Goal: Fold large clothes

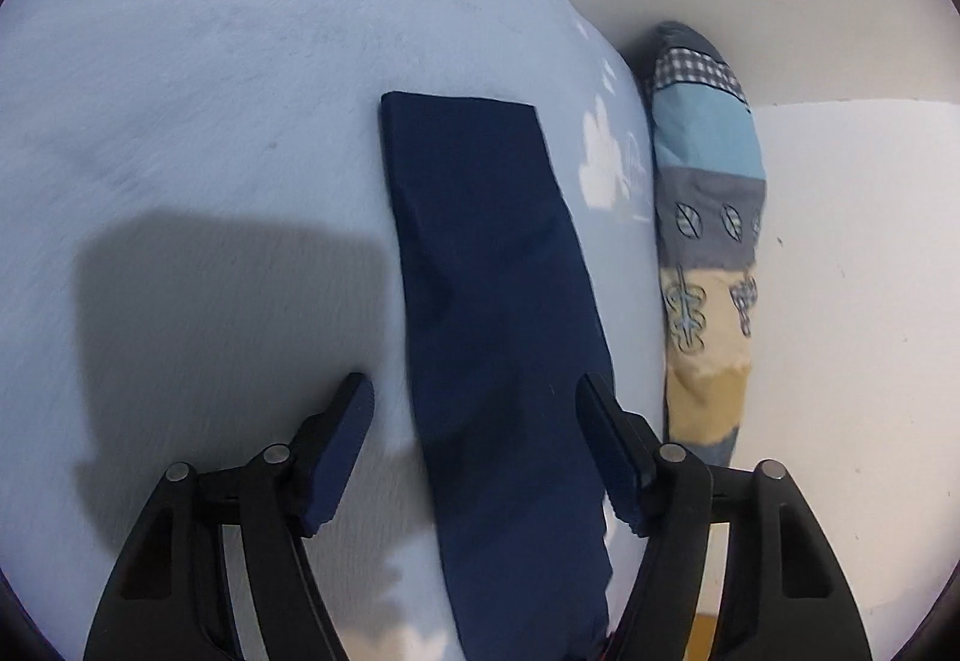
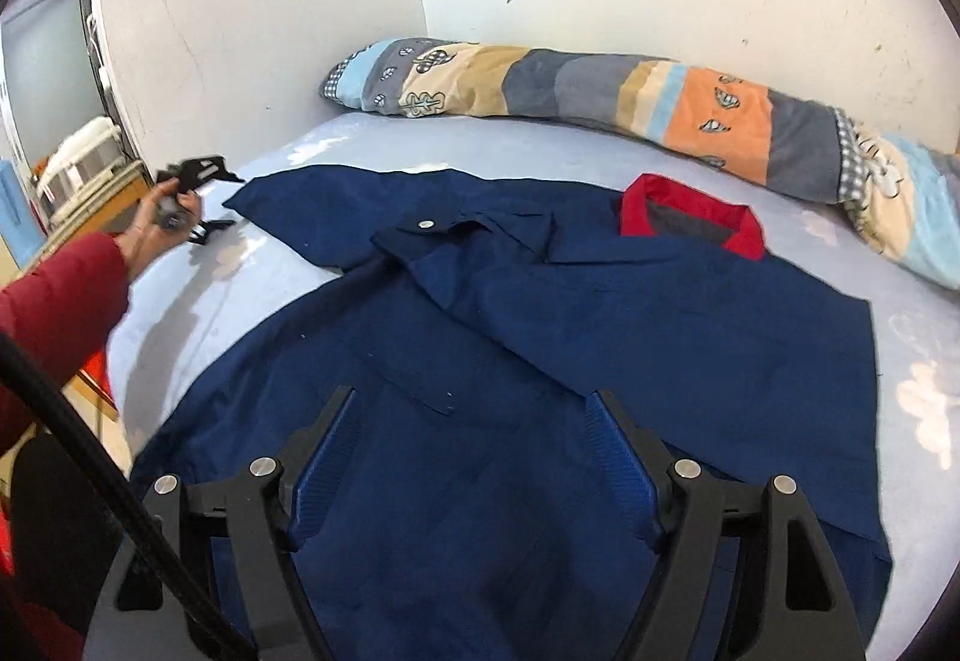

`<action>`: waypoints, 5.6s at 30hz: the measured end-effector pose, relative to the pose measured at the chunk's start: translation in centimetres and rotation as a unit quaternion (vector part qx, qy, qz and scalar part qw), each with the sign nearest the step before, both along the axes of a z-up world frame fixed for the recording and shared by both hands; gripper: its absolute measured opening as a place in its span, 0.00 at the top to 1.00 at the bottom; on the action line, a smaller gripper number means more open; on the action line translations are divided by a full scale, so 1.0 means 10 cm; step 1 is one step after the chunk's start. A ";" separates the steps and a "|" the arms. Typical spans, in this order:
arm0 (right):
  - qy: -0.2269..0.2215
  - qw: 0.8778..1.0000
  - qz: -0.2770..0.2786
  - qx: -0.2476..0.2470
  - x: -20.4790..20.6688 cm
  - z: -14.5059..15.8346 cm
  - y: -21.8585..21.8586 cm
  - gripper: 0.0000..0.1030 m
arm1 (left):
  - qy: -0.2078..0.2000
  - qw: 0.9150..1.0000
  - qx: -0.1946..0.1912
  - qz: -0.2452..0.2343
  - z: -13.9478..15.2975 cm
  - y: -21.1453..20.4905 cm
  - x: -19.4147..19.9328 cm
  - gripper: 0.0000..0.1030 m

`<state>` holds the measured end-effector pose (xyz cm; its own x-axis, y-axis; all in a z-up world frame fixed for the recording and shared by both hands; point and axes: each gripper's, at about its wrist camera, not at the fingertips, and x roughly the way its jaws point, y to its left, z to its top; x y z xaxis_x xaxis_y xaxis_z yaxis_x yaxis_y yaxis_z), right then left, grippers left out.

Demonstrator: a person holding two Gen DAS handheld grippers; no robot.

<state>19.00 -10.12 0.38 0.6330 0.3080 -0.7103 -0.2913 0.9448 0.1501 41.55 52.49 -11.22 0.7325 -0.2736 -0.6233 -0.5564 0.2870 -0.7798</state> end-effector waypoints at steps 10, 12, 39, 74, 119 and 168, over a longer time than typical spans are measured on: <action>-0.001 1.000 -0.005 0.013 0.16 -0.09 0.01 0.21 | -0.009 0.994 0.104 0.037 0.08 0.12 0.54 0.54; 0.006 1.000 -0.019 0.002 0.22 -0.14 -0.01 0.21 | -0.048 0.997 0.067 0.010 0.02 0.04 0.63 0.98; -0.050 0.979 -0.197 0.015 0.21 0.36 -1.05 0.21 | -0.182 0.835 0.425 -0.298 2.07 -3.44 0.02 0.98; -0.027 0.957 -0.290 -0.002 0.10 0.34 -2.16 0.21 | -0.158 0.697 0.495 -0.494 1.21 -6.57 -1.11 0.24; 0.183 0.956 -0.226 -0.035 1.45 -1.02 -1.92 0.21 | 0.041 0.745 0.491 -0.450 0.58 -5.18 0.09 0.17; 0.239 0.878 -0.390 0.143 -2.33 -1.02 -1.86 0.12 | 0.090 0.772 0.481 -0.405 0.58 -3.27 -3.64 0.14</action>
<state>-4.31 -28.70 -9.86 0.3817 0.1210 -0.9163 0.5883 0.7329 0.3419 5.13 19.78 -5.38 0.4426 0.0564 -0.8950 0.0348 0.9962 0.0799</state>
